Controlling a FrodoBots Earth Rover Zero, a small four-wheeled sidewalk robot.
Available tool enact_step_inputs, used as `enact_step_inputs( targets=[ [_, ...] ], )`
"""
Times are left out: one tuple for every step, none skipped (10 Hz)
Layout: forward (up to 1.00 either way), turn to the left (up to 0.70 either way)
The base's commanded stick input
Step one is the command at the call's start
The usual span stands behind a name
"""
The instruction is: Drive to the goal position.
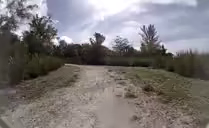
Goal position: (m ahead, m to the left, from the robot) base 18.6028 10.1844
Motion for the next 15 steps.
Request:
enact_step_inputs(
  targets=[
    [0.85, 0.0],
    [0.85, 0.0],
    [0.85, 0.0],
    [0.85, 0.0],
    [0.85, 0.0],
    [0.85, 0.0],
    [0.85, 0.0],
    [0.85, 0.0],
    [0.85, 0.0],
    [0.85, 0.0],
    [0.85, 0.0],
    [0.85, 0.0],
    [0.85, 0.0],
    [0.85, 0.0],
    [0.85, 0.0]
  ],
)
